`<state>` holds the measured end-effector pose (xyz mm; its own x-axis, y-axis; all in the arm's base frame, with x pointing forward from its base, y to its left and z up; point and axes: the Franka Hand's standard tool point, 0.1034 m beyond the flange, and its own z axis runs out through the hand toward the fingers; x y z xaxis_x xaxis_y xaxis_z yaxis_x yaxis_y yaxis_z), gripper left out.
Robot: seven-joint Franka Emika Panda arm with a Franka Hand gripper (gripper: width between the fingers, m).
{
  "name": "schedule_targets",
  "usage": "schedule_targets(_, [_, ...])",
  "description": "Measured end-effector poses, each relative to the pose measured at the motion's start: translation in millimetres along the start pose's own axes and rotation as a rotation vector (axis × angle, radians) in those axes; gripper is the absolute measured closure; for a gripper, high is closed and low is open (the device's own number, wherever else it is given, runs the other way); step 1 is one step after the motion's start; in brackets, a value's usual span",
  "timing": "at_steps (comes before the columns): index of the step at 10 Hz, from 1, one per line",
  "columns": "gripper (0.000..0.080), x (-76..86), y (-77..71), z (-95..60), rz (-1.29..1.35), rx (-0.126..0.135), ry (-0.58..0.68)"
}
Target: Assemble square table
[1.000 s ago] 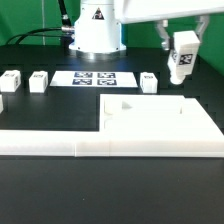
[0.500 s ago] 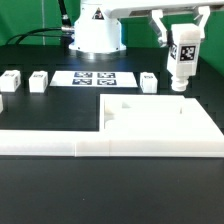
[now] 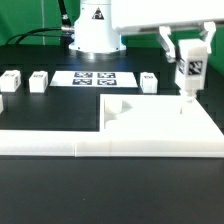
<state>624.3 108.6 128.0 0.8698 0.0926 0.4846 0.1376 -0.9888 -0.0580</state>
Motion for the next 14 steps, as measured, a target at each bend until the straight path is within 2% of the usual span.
schedule_targets(2, [0.0509, -7.2, 6.1, 11.6, -0.006, -0.007, -0.014])
schedule_targets(4, [0.0509, -15.4, -5.6, 19.6, -0.020, 0.002, -0.020])
schedule_targets(6, [0.0509, -22.2, -8.4, 25.4, -0.024, 0.005, -0.033])
schedule_targets(10, [0.0509, -21.8, -5.6, 30.9, -0.023, 0.003, -0.035])
schedule_targets(14, [0.0509, -29.1, -5.6, 36.3, -0.022, 0.003, -0.047])
